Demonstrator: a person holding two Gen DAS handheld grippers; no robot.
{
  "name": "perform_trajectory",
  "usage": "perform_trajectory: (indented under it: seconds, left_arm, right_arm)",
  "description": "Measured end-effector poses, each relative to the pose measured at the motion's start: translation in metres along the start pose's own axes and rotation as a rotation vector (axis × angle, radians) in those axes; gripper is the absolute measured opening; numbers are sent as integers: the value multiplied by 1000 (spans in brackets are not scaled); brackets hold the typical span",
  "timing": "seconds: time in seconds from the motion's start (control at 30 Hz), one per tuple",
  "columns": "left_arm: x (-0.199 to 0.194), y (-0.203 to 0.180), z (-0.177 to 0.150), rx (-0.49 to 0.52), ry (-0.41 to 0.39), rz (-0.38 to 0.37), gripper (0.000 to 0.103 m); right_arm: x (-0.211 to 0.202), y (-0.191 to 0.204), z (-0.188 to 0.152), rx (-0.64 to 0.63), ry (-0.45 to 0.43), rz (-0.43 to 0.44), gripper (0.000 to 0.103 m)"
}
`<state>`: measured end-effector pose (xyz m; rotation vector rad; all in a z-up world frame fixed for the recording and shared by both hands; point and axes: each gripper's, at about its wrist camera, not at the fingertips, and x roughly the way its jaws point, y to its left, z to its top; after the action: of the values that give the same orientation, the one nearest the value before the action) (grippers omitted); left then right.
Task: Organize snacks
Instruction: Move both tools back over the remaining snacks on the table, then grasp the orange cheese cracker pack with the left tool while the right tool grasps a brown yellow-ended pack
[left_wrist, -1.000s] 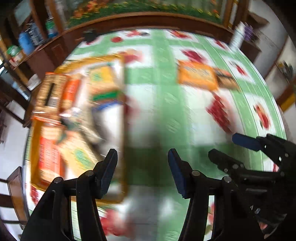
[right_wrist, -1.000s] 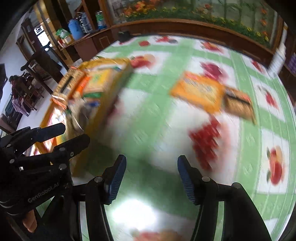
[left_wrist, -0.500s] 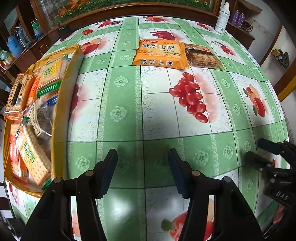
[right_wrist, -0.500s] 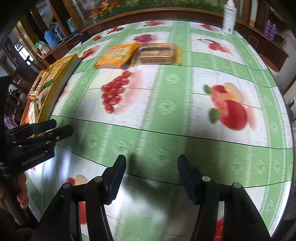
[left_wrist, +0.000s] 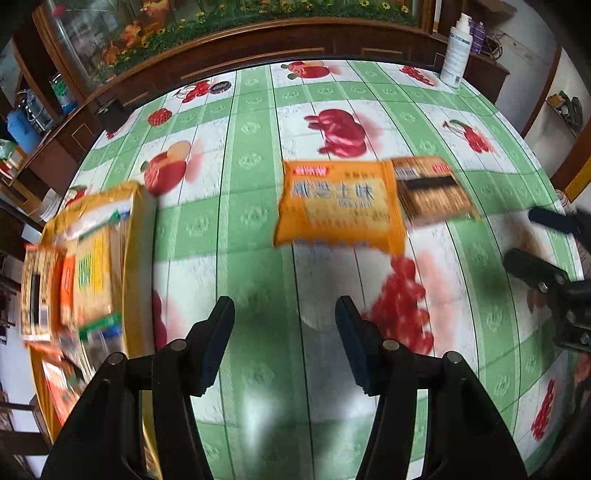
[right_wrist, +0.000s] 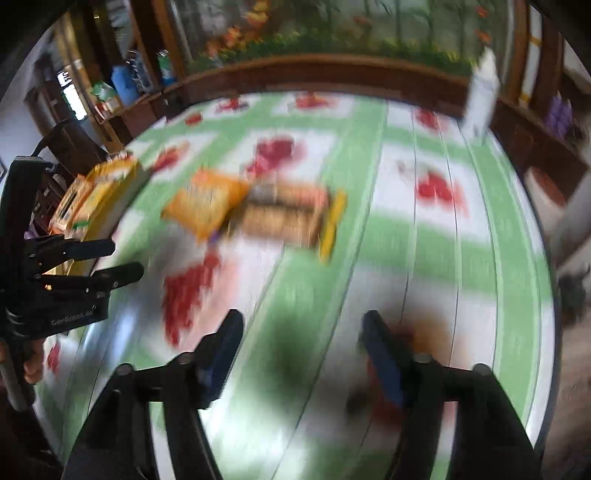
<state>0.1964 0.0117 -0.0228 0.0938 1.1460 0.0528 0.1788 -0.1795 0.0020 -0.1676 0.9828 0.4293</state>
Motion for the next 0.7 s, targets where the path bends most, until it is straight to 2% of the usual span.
perform_trajectory:
  seconds: [0.2,0.37,0.43,0.47,0.57,0.6,0.7]
  left_arm:
    - [6,16,10,-19,27,13,56]
    - [3,27,7,-20,45,9,56]
    - [0,31,7,-14,38,18,56]
    - [-2,33,7,-10,34,21,55]
    - [-2,39,13,-14,32,28,56]
    - [-1,40,15,-19,33,28,56]
    - [2,43,25,-47,37,18,56]
  right_arm:
    - [33,15,52,-196,-28,-15,85]
    - [64,34,76,-362,29,0,87]
    - [76,40,81,-420,68,5,88]
    - [84,43,82,-456,118,43,88]
    - [95,49,83,-518,170,67,89]
    - [100,51,82,-535,180,56,92]
    - [103,55,79,-551,174,28,90]
